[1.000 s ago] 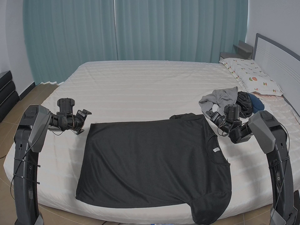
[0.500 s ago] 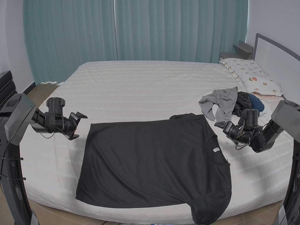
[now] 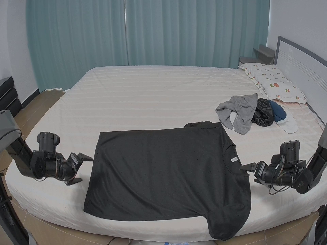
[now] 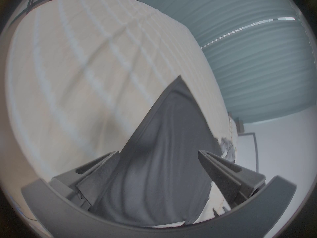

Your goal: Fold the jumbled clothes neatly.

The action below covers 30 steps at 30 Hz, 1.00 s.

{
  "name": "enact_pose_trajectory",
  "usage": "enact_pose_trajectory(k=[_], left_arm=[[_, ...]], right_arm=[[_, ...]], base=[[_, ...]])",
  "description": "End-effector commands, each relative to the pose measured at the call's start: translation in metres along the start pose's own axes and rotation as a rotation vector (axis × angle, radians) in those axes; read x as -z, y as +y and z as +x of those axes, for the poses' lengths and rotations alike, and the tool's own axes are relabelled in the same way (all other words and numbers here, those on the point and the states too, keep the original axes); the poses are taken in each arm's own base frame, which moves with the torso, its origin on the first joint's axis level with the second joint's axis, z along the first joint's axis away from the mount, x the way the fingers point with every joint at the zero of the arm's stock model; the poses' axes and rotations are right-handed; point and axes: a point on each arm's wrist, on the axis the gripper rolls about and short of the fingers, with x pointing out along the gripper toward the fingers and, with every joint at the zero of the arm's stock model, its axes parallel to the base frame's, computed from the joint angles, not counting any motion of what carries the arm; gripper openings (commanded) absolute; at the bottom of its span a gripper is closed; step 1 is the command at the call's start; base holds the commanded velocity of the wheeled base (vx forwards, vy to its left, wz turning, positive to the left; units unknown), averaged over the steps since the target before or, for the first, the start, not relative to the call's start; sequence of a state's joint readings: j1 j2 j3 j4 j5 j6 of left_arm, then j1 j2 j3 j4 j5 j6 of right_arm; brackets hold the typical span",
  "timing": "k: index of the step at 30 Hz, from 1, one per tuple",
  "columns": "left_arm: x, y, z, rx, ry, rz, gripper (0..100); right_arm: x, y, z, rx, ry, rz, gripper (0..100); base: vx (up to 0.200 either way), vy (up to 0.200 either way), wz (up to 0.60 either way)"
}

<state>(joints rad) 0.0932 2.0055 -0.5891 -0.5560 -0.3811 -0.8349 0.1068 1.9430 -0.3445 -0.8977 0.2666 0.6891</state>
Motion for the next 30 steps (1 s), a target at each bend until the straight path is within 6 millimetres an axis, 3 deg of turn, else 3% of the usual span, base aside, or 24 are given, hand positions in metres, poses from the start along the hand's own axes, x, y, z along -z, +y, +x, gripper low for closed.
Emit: enact_pose_trajectory(k=[1, 13, 26, 30], left_arm=[[0.033, 0.016, -0.026, -0.008, 0.037, 0.077, 100], [0.042, 0.029, -0.004, -0.101, 0.069, 0.126, 100], [0.056, 0.026, 0.036, -0.171, -0.025, 0.232, 100], [0.058, 0.027, 0.038, -0.167, -0.042, 0.25, 100]], right_arm=[[0.028, -0.004, -0.025, -0.009, 0.077, -0.007, 100], [0.033, -0.004, -0.026, -0.006, 0.098, -0.01, 100], [0.034, -0.004, -0.025, -0.006, 0.103, -0.012, 100], [0.034, -0.005, -0.025, -0.004, 0.103, -0.011, 100]], base=[[-0.2, 0.0, 0.0], [-0.033, 0.0, 0.0], [0.0, 0.0, 0.0], [0.0, 0.0, 0.0]])
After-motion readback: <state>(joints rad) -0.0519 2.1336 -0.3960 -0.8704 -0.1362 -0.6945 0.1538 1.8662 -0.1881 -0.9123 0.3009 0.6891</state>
